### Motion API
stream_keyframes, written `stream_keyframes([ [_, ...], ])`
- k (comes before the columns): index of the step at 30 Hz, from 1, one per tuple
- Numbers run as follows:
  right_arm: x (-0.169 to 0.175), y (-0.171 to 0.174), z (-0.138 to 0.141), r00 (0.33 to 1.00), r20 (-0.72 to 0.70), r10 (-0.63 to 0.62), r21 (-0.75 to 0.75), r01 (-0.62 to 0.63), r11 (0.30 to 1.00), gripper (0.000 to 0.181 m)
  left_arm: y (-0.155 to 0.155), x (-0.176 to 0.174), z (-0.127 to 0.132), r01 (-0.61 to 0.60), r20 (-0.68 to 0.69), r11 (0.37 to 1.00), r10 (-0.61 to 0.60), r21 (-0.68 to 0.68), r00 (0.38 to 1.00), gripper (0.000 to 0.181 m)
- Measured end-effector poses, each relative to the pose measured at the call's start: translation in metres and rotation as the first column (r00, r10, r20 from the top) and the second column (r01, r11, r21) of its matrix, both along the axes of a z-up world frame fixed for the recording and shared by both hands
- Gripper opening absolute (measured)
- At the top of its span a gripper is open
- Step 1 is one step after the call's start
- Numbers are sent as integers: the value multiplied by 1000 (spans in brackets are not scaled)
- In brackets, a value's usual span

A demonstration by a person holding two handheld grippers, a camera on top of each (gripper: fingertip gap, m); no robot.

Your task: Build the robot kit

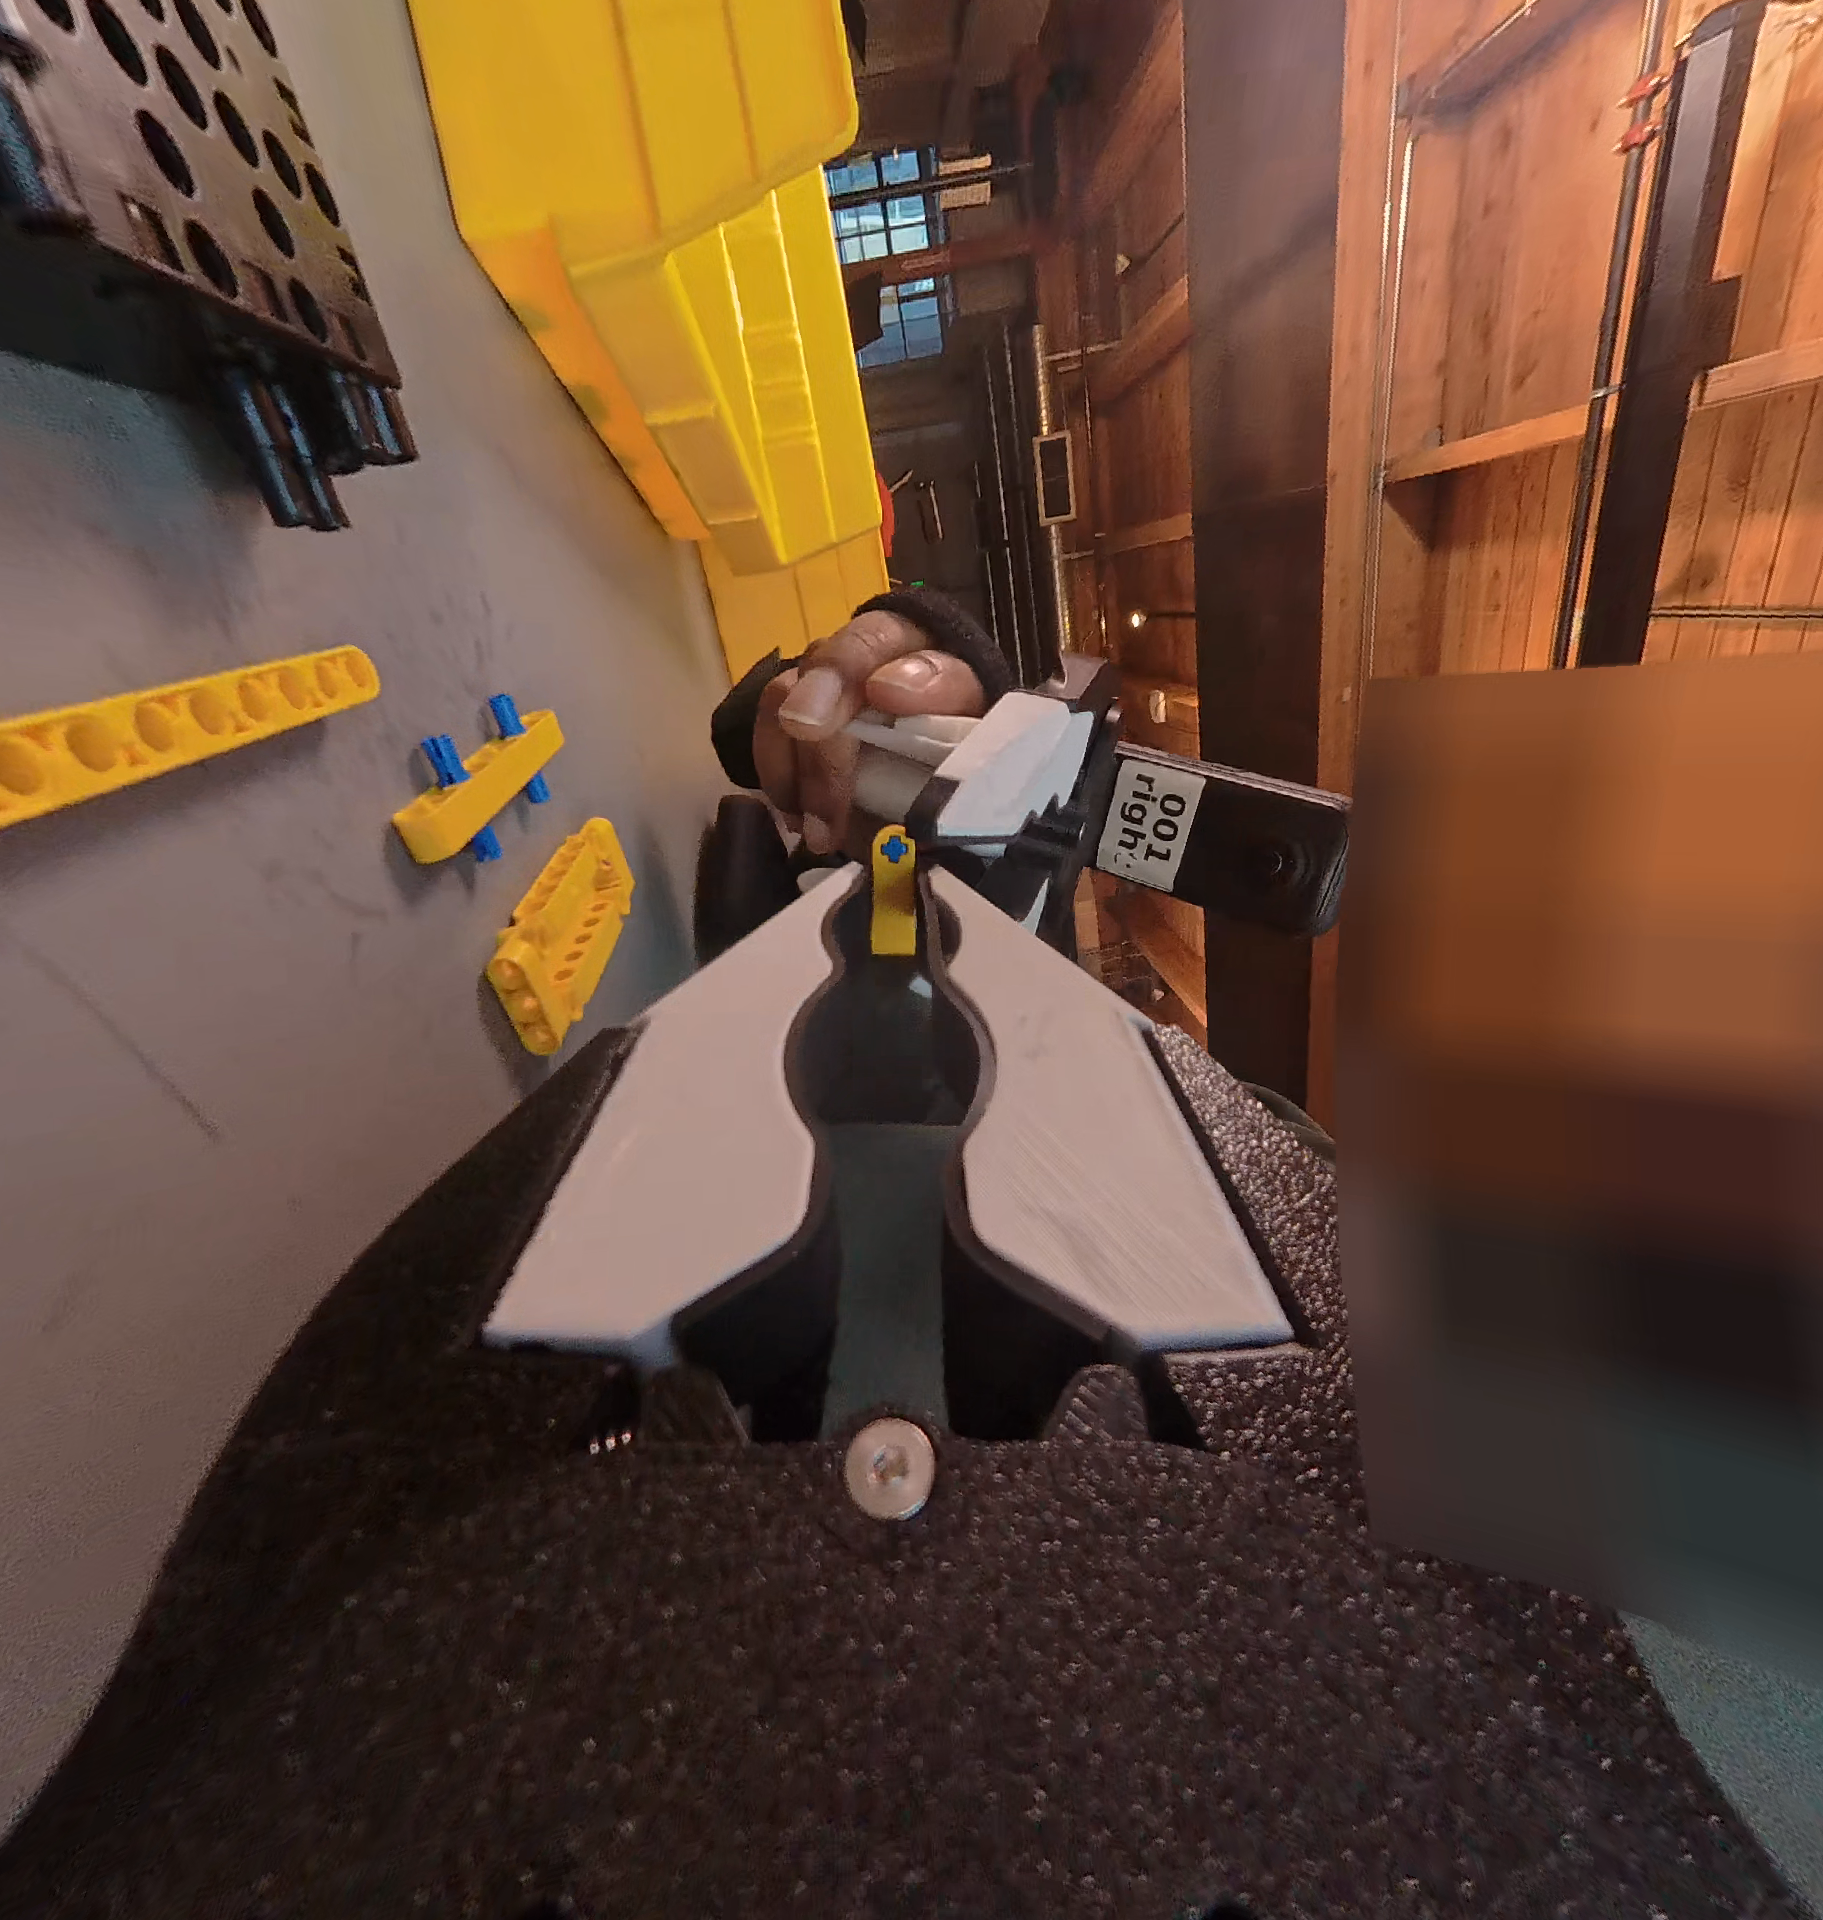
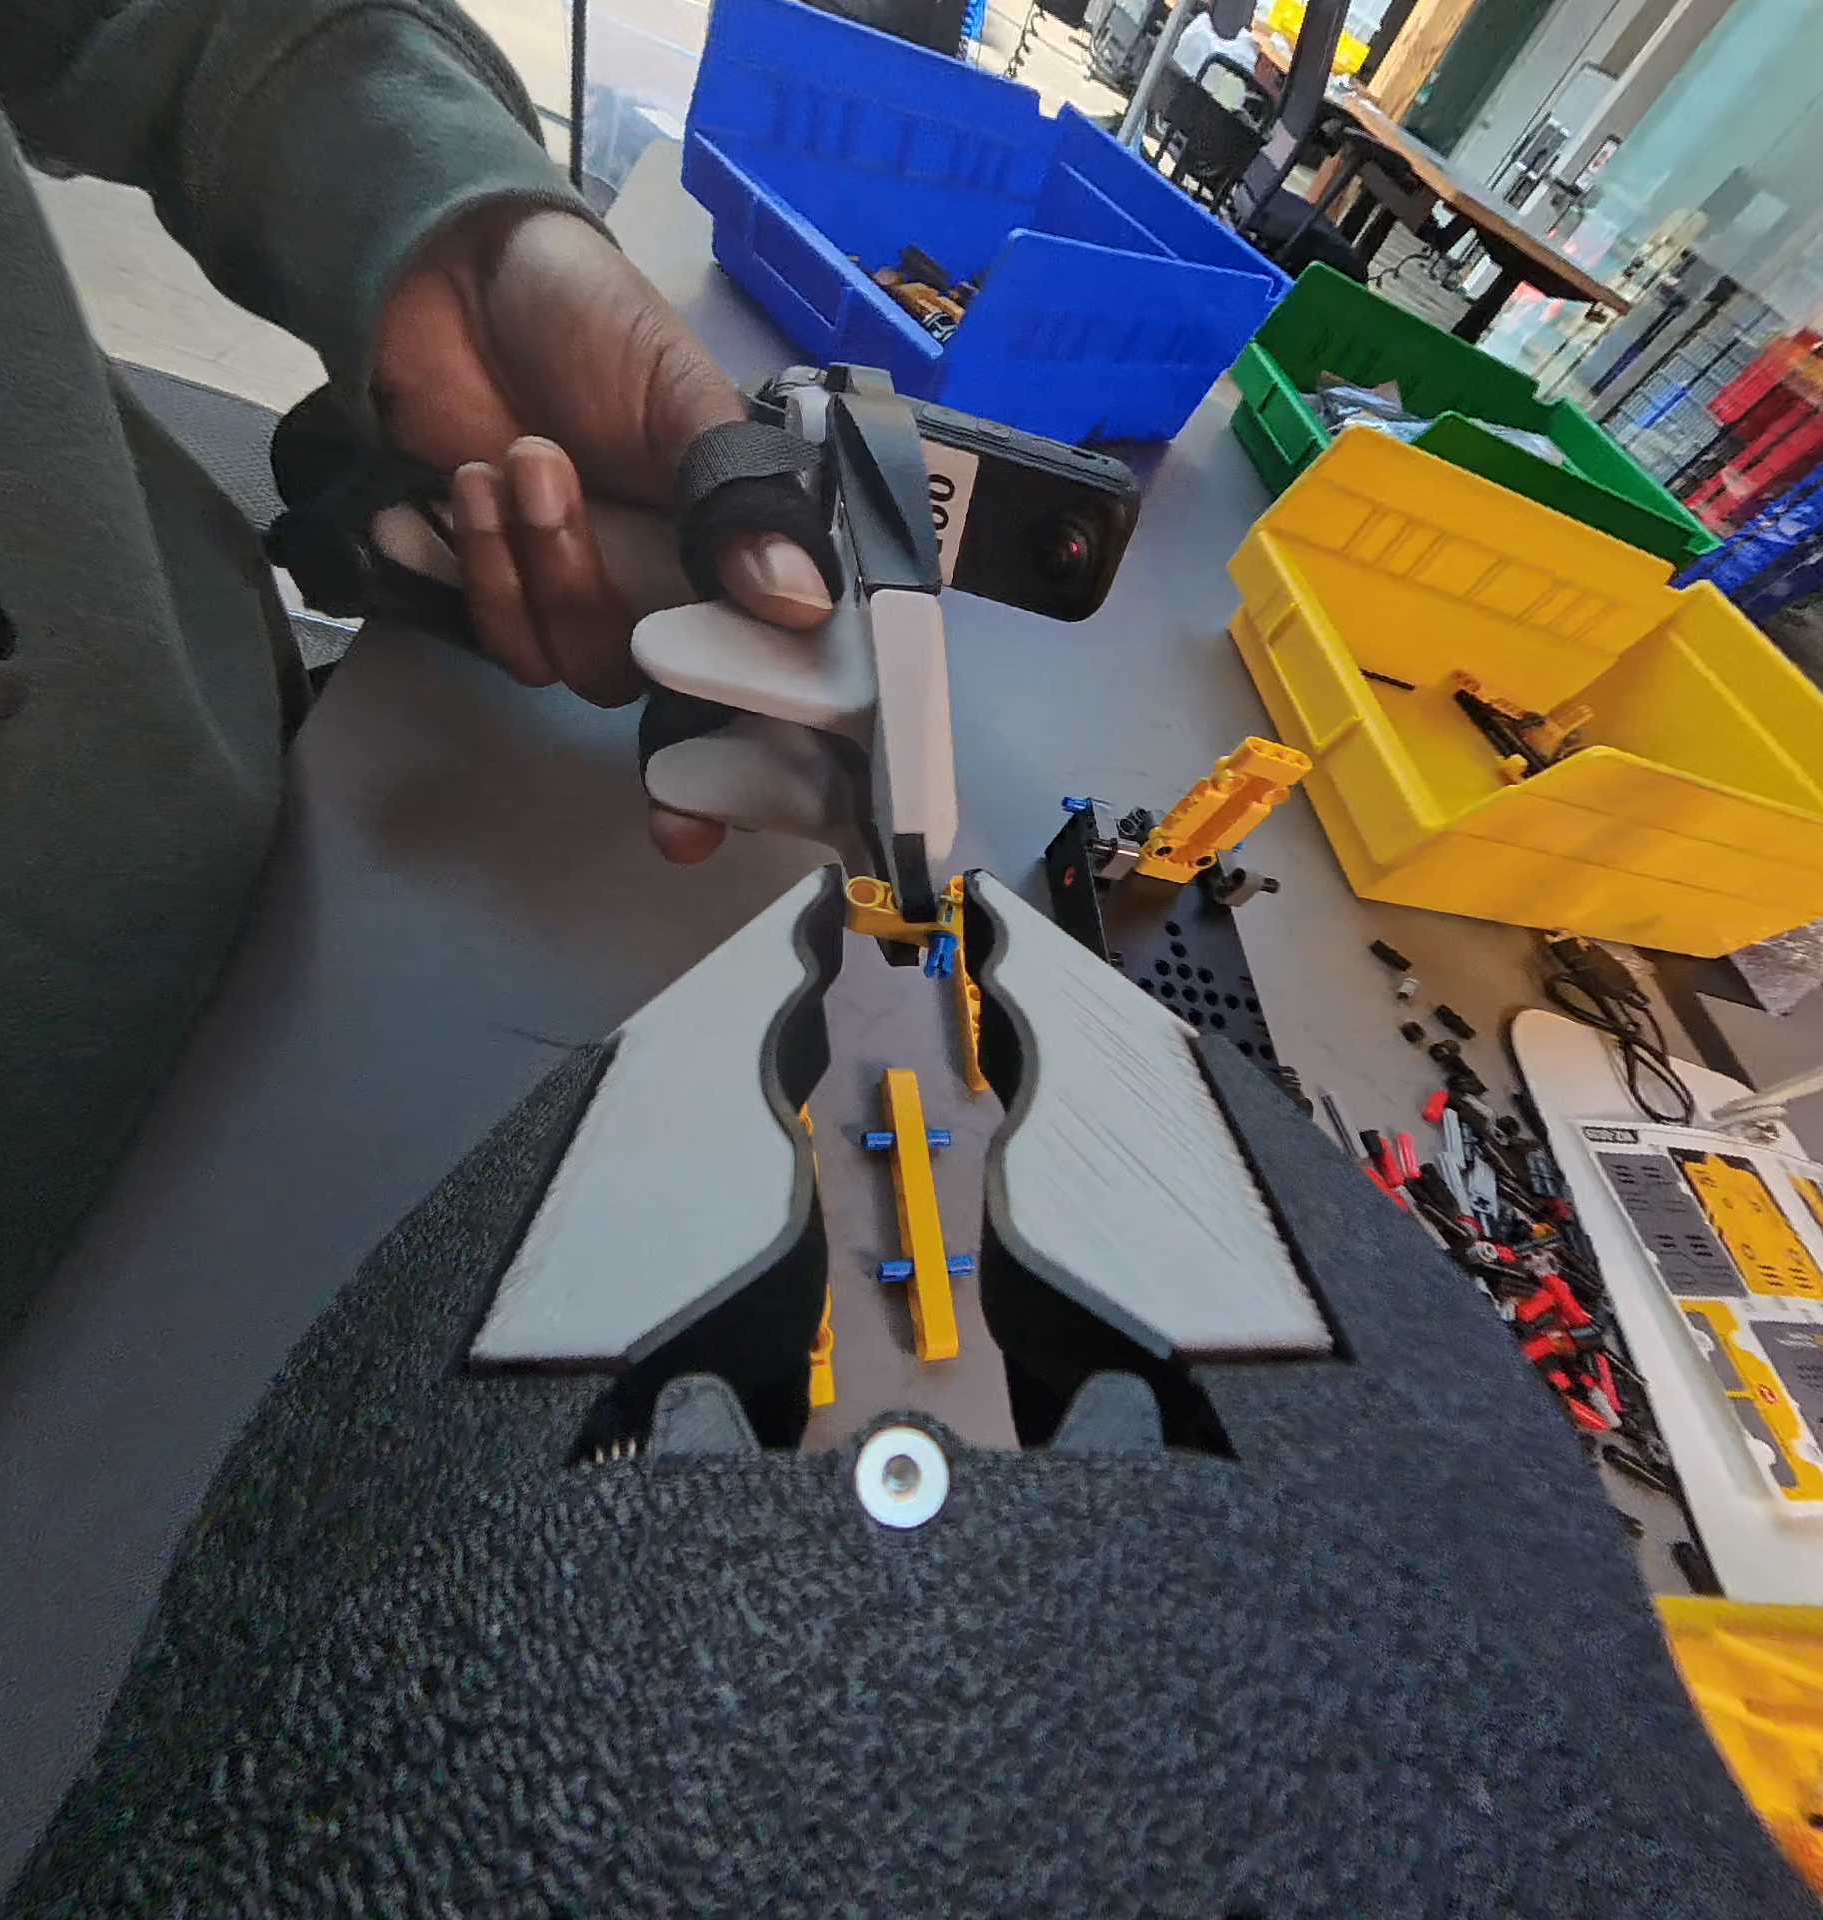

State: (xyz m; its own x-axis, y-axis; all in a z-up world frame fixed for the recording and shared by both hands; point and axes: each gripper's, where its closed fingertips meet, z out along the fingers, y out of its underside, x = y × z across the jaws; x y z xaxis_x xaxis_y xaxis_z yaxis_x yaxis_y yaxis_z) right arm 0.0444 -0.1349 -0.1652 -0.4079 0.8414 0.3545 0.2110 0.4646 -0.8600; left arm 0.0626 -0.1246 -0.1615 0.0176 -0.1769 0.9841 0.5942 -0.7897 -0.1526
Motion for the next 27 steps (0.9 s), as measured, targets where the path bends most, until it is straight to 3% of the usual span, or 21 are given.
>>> stream_keyframes([
  [3,2,-2,7,1000,-24,16,-45,-17,999,21,-2,2,6,4,32,1000,-5,21,999,10],
  [5,5,-5,10,998,-38,44,-66,-47,997,8,-7,4,5,42,-3,998,-42,45,999,14],
  [7,7,-9,7,997,-22,76,-79,-77,994,8,-12,7,5,72,-48,995,-69,74,996,3],
  [12,7,-4,2,998,0,56,-59,-56,997,17,-13,1,-4,68,-173,993,-50,99,984,0],
  [15,18,11,-11,993,108,44,-61,-37,997,23,-14,-7,-6,63,-283,989,-23,133,959,3],
  [18,36,14,-28,967,243,82,-69,-68,995,23,-20,-12,-7,113,-429,978,-26,177,903,13],
  [23,34,33,-55,937,350,-12,-20,21,1000,19,-18,-25,-15,208,-670,950,1,233,743,22],
  [27,25,25,-66,916,400,-16,-45,37,998,16,-12,-24,-17,303,-752,921,-19,243,659,24],
])
